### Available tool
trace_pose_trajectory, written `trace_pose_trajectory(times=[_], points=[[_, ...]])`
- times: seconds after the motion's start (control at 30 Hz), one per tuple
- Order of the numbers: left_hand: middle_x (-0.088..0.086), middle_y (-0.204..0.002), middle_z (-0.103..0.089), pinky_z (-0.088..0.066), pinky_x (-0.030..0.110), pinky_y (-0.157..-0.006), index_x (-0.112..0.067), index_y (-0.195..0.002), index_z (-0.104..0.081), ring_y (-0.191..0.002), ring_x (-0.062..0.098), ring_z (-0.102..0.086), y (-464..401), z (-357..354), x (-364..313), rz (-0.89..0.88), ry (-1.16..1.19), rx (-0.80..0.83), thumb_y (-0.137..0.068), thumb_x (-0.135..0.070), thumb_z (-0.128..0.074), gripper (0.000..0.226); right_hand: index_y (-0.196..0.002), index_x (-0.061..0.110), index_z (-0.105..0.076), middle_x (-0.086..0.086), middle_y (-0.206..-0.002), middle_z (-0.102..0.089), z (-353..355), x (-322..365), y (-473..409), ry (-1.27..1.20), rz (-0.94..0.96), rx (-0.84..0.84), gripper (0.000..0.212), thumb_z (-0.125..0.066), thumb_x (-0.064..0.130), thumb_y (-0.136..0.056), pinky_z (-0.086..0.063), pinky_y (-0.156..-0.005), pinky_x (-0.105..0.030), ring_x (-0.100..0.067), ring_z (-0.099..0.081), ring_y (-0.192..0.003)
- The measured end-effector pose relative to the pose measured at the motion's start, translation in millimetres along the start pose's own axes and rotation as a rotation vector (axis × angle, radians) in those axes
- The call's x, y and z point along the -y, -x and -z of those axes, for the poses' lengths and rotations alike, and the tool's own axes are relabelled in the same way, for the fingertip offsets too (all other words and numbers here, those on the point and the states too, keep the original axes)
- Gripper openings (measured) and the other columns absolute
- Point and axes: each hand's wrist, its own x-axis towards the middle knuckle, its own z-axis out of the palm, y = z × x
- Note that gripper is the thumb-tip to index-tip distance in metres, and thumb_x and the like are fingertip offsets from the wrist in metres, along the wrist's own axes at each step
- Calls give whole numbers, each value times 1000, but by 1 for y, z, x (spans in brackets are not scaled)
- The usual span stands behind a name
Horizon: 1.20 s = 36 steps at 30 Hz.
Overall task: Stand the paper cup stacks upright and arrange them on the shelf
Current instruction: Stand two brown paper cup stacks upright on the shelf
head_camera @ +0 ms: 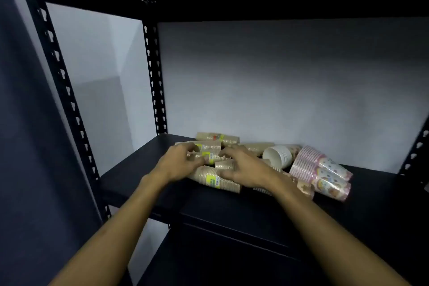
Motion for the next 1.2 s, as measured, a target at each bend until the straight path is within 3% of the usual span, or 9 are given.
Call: trace_pose_trajectory(times=[0.07,0.27,0.47,0.57,0.7,0.83,0.97,1.1,1.2], points=[[-17,-98,-69,-55,32,-85,-32,-103,-67,-97,6,-65,10,-10,2,49,71,26,-71,-79,-61,57,-132,23,-54,-2,-136,-51,-7,3,0,4,28,-61,51,-62,47,-88,-39,-107,-43,-21,-41,-132],[-13,-106,-67,-44,7,-72,-30,-106,-66,-97,2,-62,31,-32,17,77,337,-1,-78,-59,-74,41,-131,19,-56,-2,-129,-54,-17,-5,-12,50,-33,-113,43,-60,37,-93,-41,-102,-41,-22,-45,-123],[-13,-109,-68,-50,19,-85,-32,-106,-64,-101,4,-63,35,-18,57,42,446,5,-70,-43,-88,44,-125,13,-60,-4,-126,-59,-22,-6,-39,-15,-49,-142,32,-58,26,-96,-42,-103,-39,-23,-49,-121],[-6,-108,-70,-54,26,-88,-24,-109,-67,-101,16,-68,34,1,81,54,640,-28,-66,-24,-92,50,-130,12,-57,-7,-133,-57,-18,-5,-65,-24,-103,-132,35,-57,25,-98,-41,-106,-39,-24,-48,-125],[6,-110,-71,-58,31,-88,-18,-112,-68,-101,22,-71,32,7,95,101,857,-84,-65,-14,-89,51,-135,17,-53,-9,-139,-55,-25,-8,-93,32,-209,66,44,-61,33,-95,-43,-105,-43,-27,-50,-128],[12,-116,-70,-57,25,-88,-11,-121,-65,-107,19,-69,31,4,102,187,1134,-127,-66,-6,-84,59,-142,17,-50,-10,-144,-49,-32,-8,-102,142,-237,199,56,-65,36,-92,-36,-111,-47,-30,-40,-136],[13,-113,-73,-54,27,-92,-6,-118,-65,-109,22,-69,28,4,104,230,1206,-138,-67,-8,-82,54,-147,20,-43,-11,-148,-39,-31,0,-110,232,-242,280,64,-66,41,-91,-31,-114,-49,-31,-31,-139],[18,-110,-72,-54,39,-98,-7,-120,-59,-110,30,-67,28,5,111,251,1364,-182,-77,-8,-76,47,-135,19,-43,-6,-139,-52,-37,12,-118,184,-227,290,56,-69,33,-88,-43,-101,-40,-27,-51,-121],[15,-113,-73,-57,41,-96,-10,-128,-54,-112,28,-68,29,7,111,263,1462,-223,-88,-4,-67,43,-124,20,-39,-3,-126,-55,-49,19,-120,78,-238,256,48,-69,30,-87,-46,-92,-38,-22,-54,-106]])
